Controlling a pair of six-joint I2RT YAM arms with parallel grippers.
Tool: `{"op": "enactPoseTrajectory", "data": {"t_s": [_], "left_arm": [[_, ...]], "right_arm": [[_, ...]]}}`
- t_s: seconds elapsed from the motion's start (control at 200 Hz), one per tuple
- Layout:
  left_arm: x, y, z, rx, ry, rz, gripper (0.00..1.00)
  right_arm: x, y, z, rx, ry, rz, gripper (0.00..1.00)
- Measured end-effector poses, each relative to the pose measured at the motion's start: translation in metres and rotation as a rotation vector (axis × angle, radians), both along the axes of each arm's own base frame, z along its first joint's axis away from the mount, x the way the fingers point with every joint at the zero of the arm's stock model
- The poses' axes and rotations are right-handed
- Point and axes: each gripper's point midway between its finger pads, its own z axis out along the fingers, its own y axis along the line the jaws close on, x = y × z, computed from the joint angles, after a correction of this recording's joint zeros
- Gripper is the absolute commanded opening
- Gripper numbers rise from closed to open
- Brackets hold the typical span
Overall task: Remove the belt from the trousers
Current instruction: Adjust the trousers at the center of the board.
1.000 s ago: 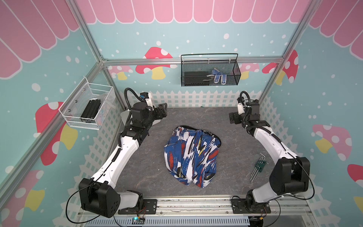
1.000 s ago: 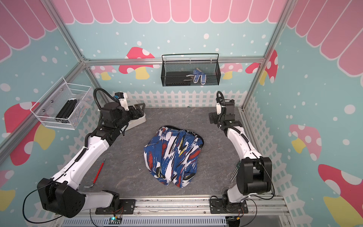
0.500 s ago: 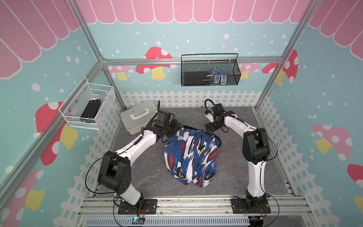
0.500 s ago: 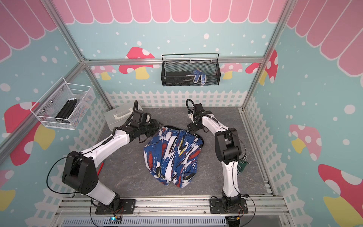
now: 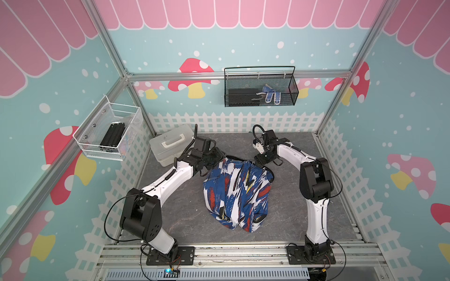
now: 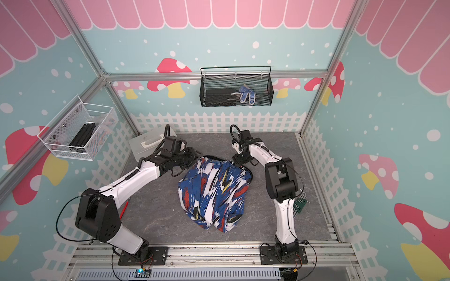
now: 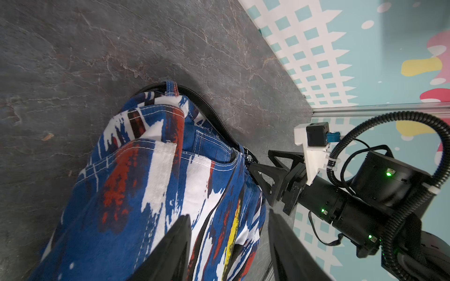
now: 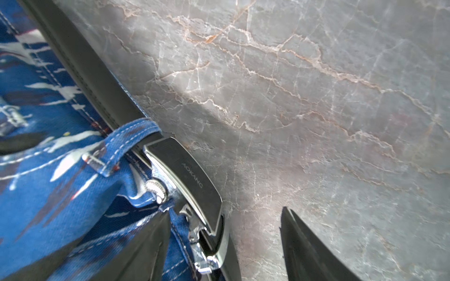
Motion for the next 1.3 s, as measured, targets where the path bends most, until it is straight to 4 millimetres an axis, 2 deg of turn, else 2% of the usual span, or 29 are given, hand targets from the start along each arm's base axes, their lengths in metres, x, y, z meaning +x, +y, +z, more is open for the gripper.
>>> {"op": "enactPoseTrajectory", "data": {"t_s": [0.17,0.245,0.37,0.485,0.57,0.665,0.79,0.91,1.031,1.156,1.231,1.301], "left_arm": [[-0.001,-0.003,-0.002,0.002,0.003,-0.008,0.52],[-0.002,-0.006,-0.003,0.003,0.005,-0.015,0.52],[-0.008,-0.016,-0.003,0.006,0.002,-0.042,0.51],[-0.011,-0.022,-0.003,0.01,-0.002,-0.062,0.48],[-0.012,-0.021,-0.003,0.02,-0.005,-0.068,0.47],[-0.013,-0.019,-0.003,0.048,0.003,-0.07,0.47],[-0.009,-0.021,0.007,0.088,-0.013,-0.079,0.47],[-0.005,-0.03,0.017,0.102,-0.031,-0.092,0.46],[0.005,-0.052,0.015,0.13,-0.028,-0.125,0.42],[0.016,-0.087,0.004,0.169,-0.018,-0.178,0.4],[0.019,-0.103,-0.008,0.193,-0.001,-0.204,0.37],[0.02,-0.108,-0.021,0.222,0.027,-0.214,0.37]], "right_arm": [[0.003,0.008,-0.019,0.029,0.047,-0.004,0.62],[0.002,0.011,-0.022,0.047,0.064,-0.004,0.54],[0.0,0.016,-0.021,0.075,0.081,-0.013,0.27],[-0.002,0.019,-0.021,0.083,0.089,-0.013,0.17],[-0.005,0.017,-0.02,0.088,0.103,-0.05,0.0],[-0.018,0.011,-0.022,0.084,0.132,-0.127,0.0],[-0.049,0.003,-0.024,0.068,0.187,-0.23,0.0],[-0.081,0.012,-0.025,0.067,0.225,-0.275,0.0],[-0.099,0.033,-0.026,0.071,0.245,-0.27,0.0],[-0.108,0.054,-0.025,0.082,0.245,-0.253,0.0],[-0.111,0.06,-0.026,0.085,0.244,-0.25,0.0],[-0.112,0.06,-0.024,0.082,0.234,-0.252,0.0]]}}
